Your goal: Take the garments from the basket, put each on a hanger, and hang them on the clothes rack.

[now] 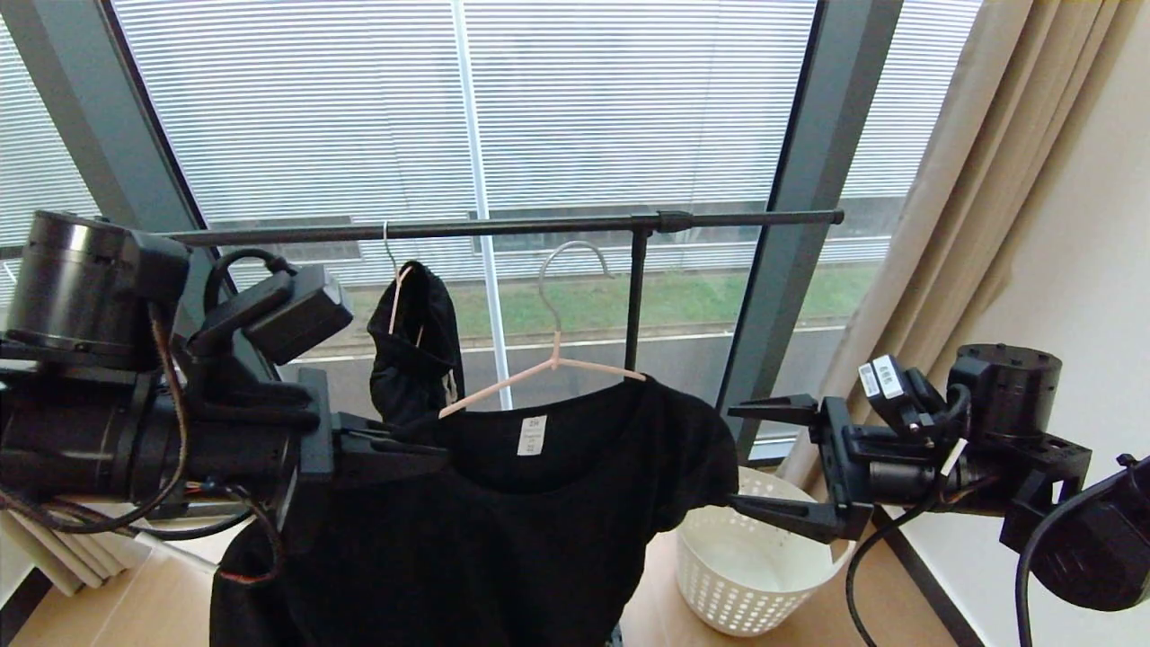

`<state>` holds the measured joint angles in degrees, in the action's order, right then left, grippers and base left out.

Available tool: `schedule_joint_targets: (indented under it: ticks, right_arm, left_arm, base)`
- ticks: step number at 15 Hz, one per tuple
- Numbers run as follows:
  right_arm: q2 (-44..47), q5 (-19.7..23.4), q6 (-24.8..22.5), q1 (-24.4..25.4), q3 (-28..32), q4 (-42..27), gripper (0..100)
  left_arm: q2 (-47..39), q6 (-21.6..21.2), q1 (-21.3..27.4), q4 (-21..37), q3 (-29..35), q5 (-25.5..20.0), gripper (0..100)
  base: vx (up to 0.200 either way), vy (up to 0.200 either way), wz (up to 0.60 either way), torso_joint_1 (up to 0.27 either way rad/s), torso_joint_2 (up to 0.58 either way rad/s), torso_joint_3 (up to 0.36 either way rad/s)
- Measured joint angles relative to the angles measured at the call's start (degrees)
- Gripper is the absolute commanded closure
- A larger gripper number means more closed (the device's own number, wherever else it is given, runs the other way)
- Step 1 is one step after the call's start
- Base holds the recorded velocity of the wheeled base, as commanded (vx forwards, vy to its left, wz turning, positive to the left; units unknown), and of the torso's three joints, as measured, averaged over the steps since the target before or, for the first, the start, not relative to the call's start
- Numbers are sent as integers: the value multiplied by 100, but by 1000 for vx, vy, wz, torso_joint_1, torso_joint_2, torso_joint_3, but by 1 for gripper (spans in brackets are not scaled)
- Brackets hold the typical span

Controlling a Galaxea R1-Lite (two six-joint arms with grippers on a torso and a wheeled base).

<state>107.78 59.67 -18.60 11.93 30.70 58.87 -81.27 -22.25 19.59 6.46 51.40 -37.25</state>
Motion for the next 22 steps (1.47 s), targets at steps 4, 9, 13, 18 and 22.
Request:
schedule_joint_targets:
  ticks: [4, 9, 13, 18, 22]
  right_arm:
    - [182, -176, 9, -39, 155, -2, 0]
    - [575, -469, 9, -28, 273, 4, 0]
    - [829, -507, -2, -28, 358, 9, 0]
    - [939, -666, -2, -117, 469, 9, 100]
    - [917, -657, 11, -486, 673, 9, 100]
  left_arm:
    - [702, 11, -121, -110, -571, -11, 100]
    - [1045, 27, -96, -354, -686, -21, 100]
    - [1091, 27, -17, -393, -694, -21, 100]
    - [1176, 38, 17, -397, -697, -21, 100]
    - [1339, 134, 9, -389, -783, -18, 100]
  base:
    - [0, 0, 0, 0, 0, 0]
    - [0, 0, 0, 0, 0, 0]
    - [0, 0, 0, 0, 0, 0]
    - [0, 0, 0, 0, 0, 0]
    - [0, 0, 0, 0, 0, 0]
